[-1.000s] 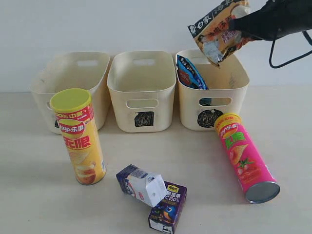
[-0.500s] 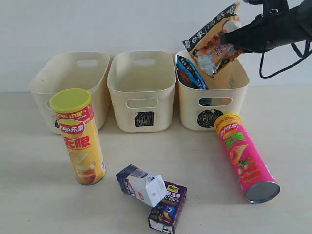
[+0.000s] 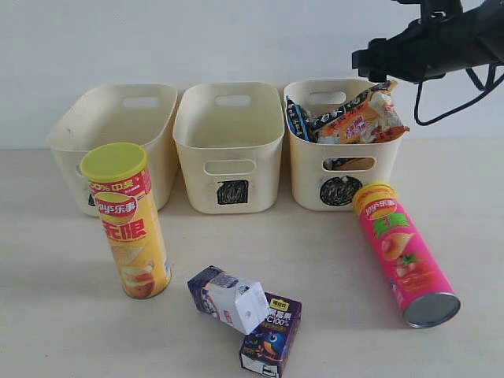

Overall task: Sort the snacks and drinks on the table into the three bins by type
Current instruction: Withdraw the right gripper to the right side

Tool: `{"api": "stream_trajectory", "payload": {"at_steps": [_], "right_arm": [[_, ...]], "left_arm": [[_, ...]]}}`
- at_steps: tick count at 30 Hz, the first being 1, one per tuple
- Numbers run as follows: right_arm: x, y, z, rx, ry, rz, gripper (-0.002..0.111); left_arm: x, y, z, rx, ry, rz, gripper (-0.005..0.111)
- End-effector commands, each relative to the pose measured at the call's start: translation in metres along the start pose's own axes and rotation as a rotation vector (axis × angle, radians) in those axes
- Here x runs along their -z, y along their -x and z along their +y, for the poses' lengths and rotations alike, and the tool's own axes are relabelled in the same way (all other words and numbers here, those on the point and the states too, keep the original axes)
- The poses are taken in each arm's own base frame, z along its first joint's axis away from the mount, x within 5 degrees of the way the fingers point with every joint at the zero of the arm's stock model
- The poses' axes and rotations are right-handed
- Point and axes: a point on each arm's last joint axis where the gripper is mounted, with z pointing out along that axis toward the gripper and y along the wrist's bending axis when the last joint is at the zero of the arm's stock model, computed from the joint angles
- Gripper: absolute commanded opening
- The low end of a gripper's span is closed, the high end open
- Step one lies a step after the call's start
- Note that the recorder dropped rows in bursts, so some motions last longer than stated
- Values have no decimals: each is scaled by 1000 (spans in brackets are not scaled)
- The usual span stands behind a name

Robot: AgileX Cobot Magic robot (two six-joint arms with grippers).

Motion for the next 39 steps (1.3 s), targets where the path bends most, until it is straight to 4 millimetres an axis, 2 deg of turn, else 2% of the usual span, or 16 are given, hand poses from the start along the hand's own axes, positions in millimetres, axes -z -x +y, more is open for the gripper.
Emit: {"api": "stream_trajectory", "payload": {"at_steps": [1,6,9,15,16,22,26,30,32,36,39], "right_arm": [[8,7,3,12,18,-5,62],[18,12,7,32,51,13,58],[25,13,10,90,68,45,43],[44,16,13,185,80,125,4],[49,16,12,203,74,152,0],[65,8,0,286,-39,321,0],[78,-4,-37,277,-159,497,0],[98,-22,-90,101,-196,643,0],[104,-36,-109,44,-187,694,0],[107,-70,-130,18,-202,747,0],[108,-88,-141,-6,-232,736,0]], "left_arm": [[0,0,0,17,2,-12,4],[0,0,0,17,2,-12,4],[0,0,0,17,2,-12,4],[0,0,0,17,2,-12,4],[0,0,0,17,2,-12,4],[0,0,0,17,2,-12,4],[0,0,0,17,2,-12,4],[0,0,0,17,2,-12,4],[0,0,0,17,2,-12,4],[0,0,0,17,2,-12,4],[0,0,0,17,2,-12,4]]}}
